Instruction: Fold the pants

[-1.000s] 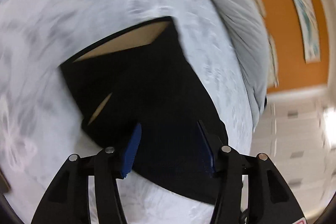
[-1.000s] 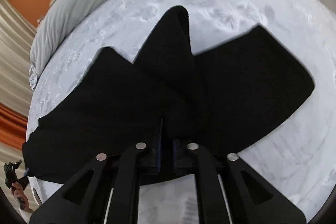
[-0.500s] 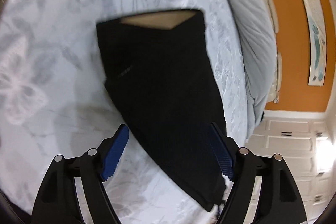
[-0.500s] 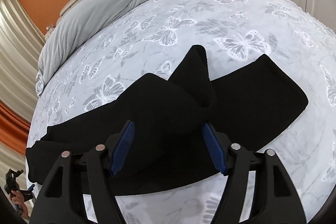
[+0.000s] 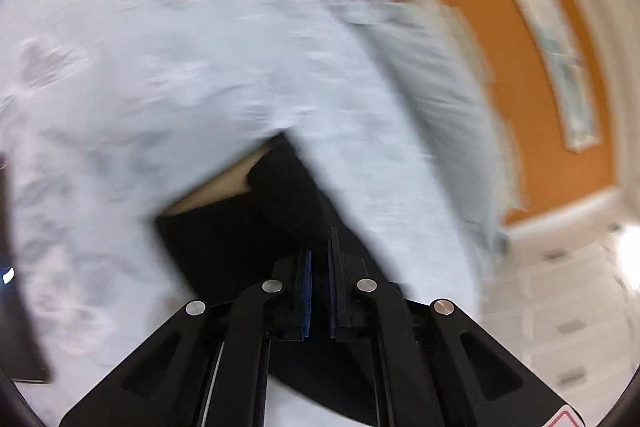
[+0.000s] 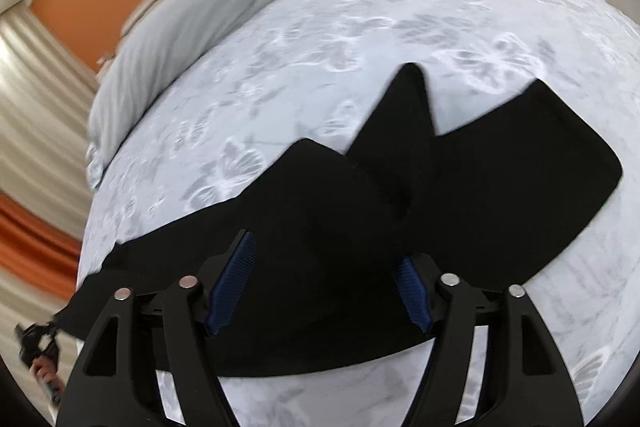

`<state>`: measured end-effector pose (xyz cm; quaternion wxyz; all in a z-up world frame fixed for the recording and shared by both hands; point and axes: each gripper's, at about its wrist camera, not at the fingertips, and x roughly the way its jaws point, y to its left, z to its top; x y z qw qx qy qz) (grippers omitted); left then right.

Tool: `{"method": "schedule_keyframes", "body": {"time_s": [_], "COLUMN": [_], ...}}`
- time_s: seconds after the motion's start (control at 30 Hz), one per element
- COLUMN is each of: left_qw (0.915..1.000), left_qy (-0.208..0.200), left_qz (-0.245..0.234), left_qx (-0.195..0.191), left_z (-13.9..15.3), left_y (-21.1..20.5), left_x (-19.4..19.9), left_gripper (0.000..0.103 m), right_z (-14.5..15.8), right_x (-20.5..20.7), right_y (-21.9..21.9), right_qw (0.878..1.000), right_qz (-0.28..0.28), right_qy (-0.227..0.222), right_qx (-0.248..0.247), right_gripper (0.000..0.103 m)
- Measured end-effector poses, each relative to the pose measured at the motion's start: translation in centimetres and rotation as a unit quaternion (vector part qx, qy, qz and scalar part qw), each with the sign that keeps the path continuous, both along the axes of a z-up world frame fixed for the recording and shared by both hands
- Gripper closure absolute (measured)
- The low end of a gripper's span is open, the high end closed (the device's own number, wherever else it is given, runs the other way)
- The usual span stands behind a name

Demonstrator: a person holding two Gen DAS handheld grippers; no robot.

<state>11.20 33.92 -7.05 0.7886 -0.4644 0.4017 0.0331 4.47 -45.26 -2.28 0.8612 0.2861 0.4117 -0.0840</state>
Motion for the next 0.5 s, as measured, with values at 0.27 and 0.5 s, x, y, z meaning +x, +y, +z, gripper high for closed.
{"method": "schedule_keyframes", "body": {"time_s": [0.27, 0.5], "left_qw": [0.9974, 0.9955], "left_qy": [0.066, 0.092], "left_qz": [-0.019, -0.009], "left_qx": [-0.021, -0.020], "left_z": [-3.1, -4.4], "left_y": [0.6, -0.3], "left_x": [0.6, 2.0], "left_gripper": [0.098, 0.098], "right_z": [-1.7, -4.2], "right_x": [-0.1, 1.1], "right_y": [-2.2, -4.9], "right_qw": [0.998, 0.991], "right_qz": [-0.020, -0.092], "right_qy": [0.014, -0.009], "right_qx": [0.062, 0.097], "right_gripper": [0.022, 0.061]}}
